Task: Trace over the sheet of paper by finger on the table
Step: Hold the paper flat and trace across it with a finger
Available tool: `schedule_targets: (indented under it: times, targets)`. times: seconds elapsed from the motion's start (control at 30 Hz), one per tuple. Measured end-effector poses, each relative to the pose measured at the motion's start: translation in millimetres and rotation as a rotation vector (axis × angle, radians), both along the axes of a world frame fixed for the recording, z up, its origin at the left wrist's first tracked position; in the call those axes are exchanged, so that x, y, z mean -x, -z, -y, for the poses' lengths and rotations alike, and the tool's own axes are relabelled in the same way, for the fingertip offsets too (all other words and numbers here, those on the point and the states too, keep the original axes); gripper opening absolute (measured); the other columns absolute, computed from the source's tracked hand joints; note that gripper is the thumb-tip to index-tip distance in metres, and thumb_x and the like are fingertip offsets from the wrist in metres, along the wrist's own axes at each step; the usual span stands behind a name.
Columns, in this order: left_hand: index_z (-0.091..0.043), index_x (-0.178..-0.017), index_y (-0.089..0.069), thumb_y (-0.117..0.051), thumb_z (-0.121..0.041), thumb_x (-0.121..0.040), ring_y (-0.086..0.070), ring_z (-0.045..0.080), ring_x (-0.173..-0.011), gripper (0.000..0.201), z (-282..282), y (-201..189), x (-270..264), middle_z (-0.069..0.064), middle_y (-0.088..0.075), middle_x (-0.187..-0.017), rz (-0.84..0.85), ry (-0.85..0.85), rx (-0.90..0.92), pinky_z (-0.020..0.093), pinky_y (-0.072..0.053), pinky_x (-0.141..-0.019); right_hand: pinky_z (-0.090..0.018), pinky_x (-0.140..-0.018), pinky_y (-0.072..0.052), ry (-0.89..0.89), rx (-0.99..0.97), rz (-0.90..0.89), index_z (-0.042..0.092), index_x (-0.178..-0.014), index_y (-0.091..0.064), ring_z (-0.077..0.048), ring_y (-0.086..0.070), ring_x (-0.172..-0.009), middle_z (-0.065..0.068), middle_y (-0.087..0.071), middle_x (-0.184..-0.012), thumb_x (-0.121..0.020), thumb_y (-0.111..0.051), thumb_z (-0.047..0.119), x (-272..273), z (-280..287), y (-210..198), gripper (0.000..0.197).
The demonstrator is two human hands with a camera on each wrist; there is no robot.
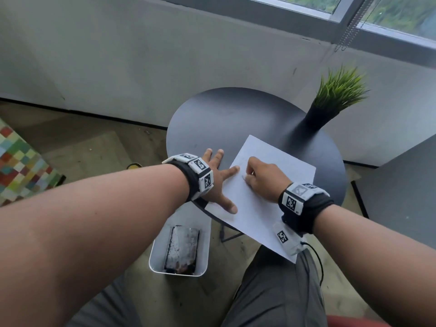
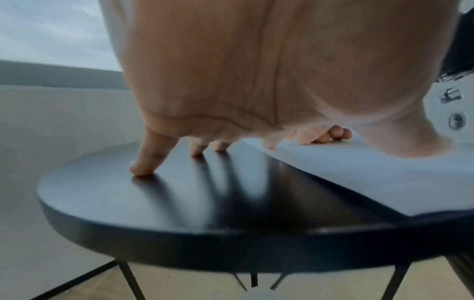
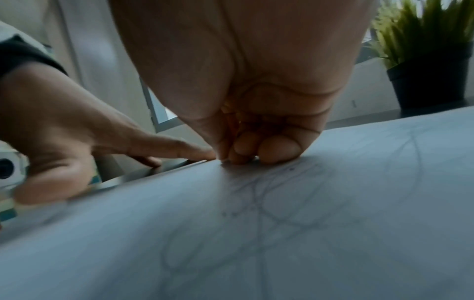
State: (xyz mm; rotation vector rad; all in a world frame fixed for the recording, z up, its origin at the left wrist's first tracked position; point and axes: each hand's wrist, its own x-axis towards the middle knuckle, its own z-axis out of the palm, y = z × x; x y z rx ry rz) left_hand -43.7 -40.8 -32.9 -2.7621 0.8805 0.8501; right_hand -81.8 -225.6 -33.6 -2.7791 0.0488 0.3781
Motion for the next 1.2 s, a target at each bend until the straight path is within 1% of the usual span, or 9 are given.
schedule_targets:
  times: [0.23, 0.4, 0.47, 0.57, 0.73, 0.83, 0.93, 1.07, 1.2]
  targets:
    - [-0.054, -0.150, 0.019, -0.063, -0.096, -0.046, 0.023, 0.036, -0.152, 0.139, -2.1, 2.6, 2.9, 0.006, 0.031, -0.164, 0.028, 0.011, 0.011, 0.079, -0.006, -0.108, -0.035, -0.071, -0.045, -0.482, -0.001, -0.099, 0.019, -0.093, -0.049, -0.022, -0.052, -0.074, 0.004, -0.054, -0.079, -0.093, -0.055, 0.023, 28.0, -16.7, -14.4, 0.007]
    - [-0.054, -0.149, 0.022, -0.064, -0.096, -0.045, 0.025, 0.035, -0.151, 0.141, -2.5, 2.8, 1.7, 0.005, 0.034, -0.163, 0.022, 0.018, -0.008, 0.079, -0.006, -0.109, -0.036, -0.077, -0.044, -0.069, 0.080, 0.059, 0.016, -0.099, -0.049, -0.029, -0.054, -0.090, -0.005, -0.059, -0.096, -0.092, -0.051, 0.027, -3.6, 0.3, -6.1, 0.013]
    - [-0.053, -0.150, 0.021, -0.064, -0.096, -0.046, 0.025, 0.035, -0.151, 0.141, -2.7, 2.2, 1.5, 0.005, 0.033, -0.163, 0.018, 0.018, -0.002, 0.080, -0.006, -0.108, -0.038, -0.072, -0.046, -0.185, 0.087, 0.061, 0.015, -0.103, -0.047, -0.033, -0.056, -0.086, -0.013, -0.062, -0.096, -0.093, -0.048, 0.026, 9.0, -10.3, 0.1, 0.014]
    - [-0.052, -0.151, 0.021, -0.065, -0.095, -0.046, 0.025, 0.037, -0.151, 0.142, -2.5, 1.4, 2.6, 0.007, 0.034, -0.162, 0.011, 0.019, -0.004, 0.080, -0.005, -0.107, -0.036, -0.068, -0.046, -0.503, -0.011, -0.044, 0.021, -0.093, -0.048, -0.026, -0.052, -0.074, -0.005, -0.062, -0.085, -0.091, -0.054, 0.020, 33.9, -21.7, -7.3, 0.007]
    - [-0.051, -0.150, 0.023, -0.064, -0.095, -0.048, 0.025, 0.036, -0.151, 0.142, -1.3, 0.5, 2.4, 0.006, 0.034, -0.162, 0.012, 0.015, -0.018, 0.078, -0.006, -0.109, -0.036, -0.074, -0.046, -0.140, 0.087, 0.028, 0.020, -0.101, -0.049, -0.032, -0.058, -0.089, -0.008, -0.063, -0.095, -0.093, -0.051, 0.029, 7.1, -1.4, -6.7, 0.013]
    - [-0.050, -0.151, 0.022, -0.066, -0.095, -0.047, 0.026, 0.037, -0.151, 0.143, -1.3, 1.4, 2.6, 0.008, 0.034, -0.162, 0.011, 0.015, -0.009, 0.079, -0.006, -0.108, -0.036, -0.068, -0.041, -0.321, 0.111, 0.021, 0.016, -0.110, -0.046, -0.034, -0.057, -0.087, -0.015, -0.063, -0.099, -0.096, -0.046, 0.025, 26.5, -22.1, -4.6, 0.016]
    - [-0.049, -0.152, 0.022, -0.066, -0.093, -0.050, 0.026, 0.038, -0.151, 0.142, 0.0, 0.0, 4.1, 0.008, 0.034, -0.162, 0.010, 0.015, -0.025, 0.078, -0.007, -0.109, -0.035, -0.070, -0.044, -0.497, 0.022, -0.115, 0.019, -0.097, -0.049, -0.026, -0.054, -0.079, -0.003, -0.061, -0.087, -0.094, -0.052, 0.024, 40.6, -18.9, -14.1, 0.006]
    - [-0.049, -0.151, 0.023, -0.065, -0.095, -0.050, 0.025, 0.037, -0.151, 0.141, 0.3, -1.6, 3.3, 0.008, 0.034, -0.162, 0.008, 0.021, -0.031, 0.077, -0.008, -0.110, -0.039, -0.074, -0.047, -0.069, 0.122, 0.009, 0.016, -0.098, -0.043, -0.032, -0.056, -0.084, -0.009, -0.063, -0.093, -0.095, -0.047, 0.028, 19.3, 8.3, -9.4, 0.013]
    - [-0.048, -0.151, 0.023, -0.064, -0.095, -0.050, 0.025, 0.038, -0.151, 0.142, -0.2, -2.0, 3.4, 0.008, 0.035, -0.162, 0.003, 0.024, -0.034, 0.077, -0.007, -0.110, -0.037, -0.064, -0.039, -0.425, 0.087, -0.043, 0.016, -0.099, -0.041, -0.028, -0.046, -0.075, -0.007, -0.057, -0.087, -0.094, -0.047, 0.020, 51.6, -23.0, -10.4, 0.009]
